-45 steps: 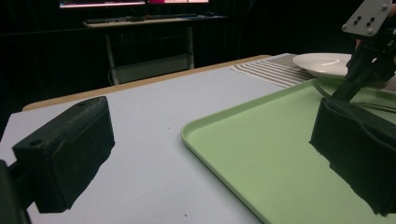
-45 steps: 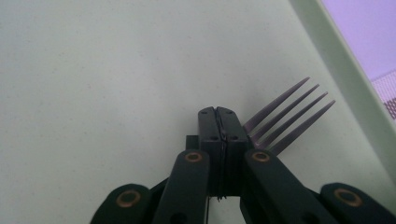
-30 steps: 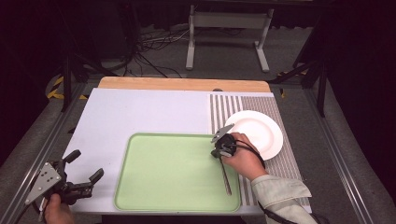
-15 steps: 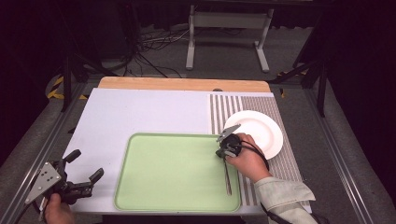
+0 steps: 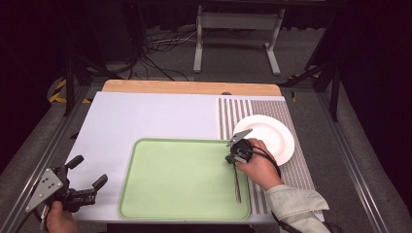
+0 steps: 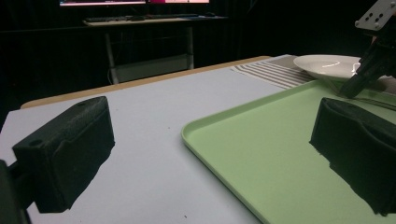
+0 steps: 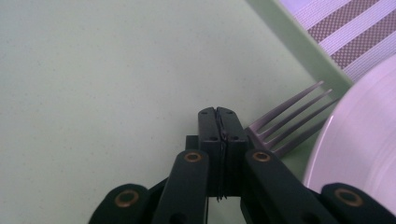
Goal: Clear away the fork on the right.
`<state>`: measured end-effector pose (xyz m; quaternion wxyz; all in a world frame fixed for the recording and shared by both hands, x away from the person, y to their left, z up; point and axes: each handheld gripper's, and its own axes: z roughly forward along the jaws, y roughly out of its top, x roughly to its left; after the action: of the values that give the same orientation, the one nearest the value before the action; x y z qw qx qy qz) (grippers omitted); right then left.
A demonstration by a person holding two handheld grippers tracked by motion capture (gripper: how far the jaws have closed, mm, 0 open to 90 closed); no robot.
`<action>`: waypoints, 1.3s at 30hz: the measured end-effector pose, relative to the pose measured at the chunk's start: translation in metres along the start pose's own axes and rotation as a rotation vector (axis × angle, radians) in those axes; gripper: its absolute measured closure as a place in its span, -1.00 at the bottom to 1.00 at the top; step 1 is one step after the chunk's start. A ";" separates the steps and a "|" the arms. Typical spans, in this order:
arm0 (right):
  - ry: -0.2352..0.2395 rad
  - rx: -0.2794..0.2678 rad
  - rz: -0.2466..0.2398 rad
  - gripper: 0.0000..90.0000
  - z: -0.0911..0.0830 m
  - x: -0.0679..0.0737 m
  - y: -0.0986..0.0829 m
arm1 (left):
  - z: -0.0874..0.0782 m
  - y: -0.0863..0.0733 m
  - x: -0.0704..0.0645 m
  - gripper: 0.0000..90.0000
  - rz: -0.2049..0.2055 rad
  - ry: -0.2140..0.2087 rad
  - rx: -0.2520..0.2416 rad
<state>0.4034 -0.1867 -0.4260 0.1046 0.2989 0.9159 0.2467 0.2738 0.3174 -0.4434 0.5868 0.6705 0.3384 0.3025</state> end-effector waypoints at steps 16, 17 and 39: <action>0.052 -0.239 -0.092 -0.56 -0.040 0.016 0.020 | -0.002 0.002 -0.001 -0.99 0.006 -0.001 -0.001; 0.049 -0.255 -0.096 -0.58 -0.044 0.016 0.020 | -0.002 0.002 -0.001 -0.99 0.008 -0.001 -0.001; -0.037 -0.546 -0.080 -0.67 -0.111 -0.002 -0.029 | -0.002 0.002 0.001 -0.99 0.005 0.006 -0.005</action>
<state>0.3528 -0.2515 -0.3464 0.2077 0.2275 0.8247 0.4744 0.2728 0.3189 -0.4416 0.5868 0.6690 0.3376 0.3068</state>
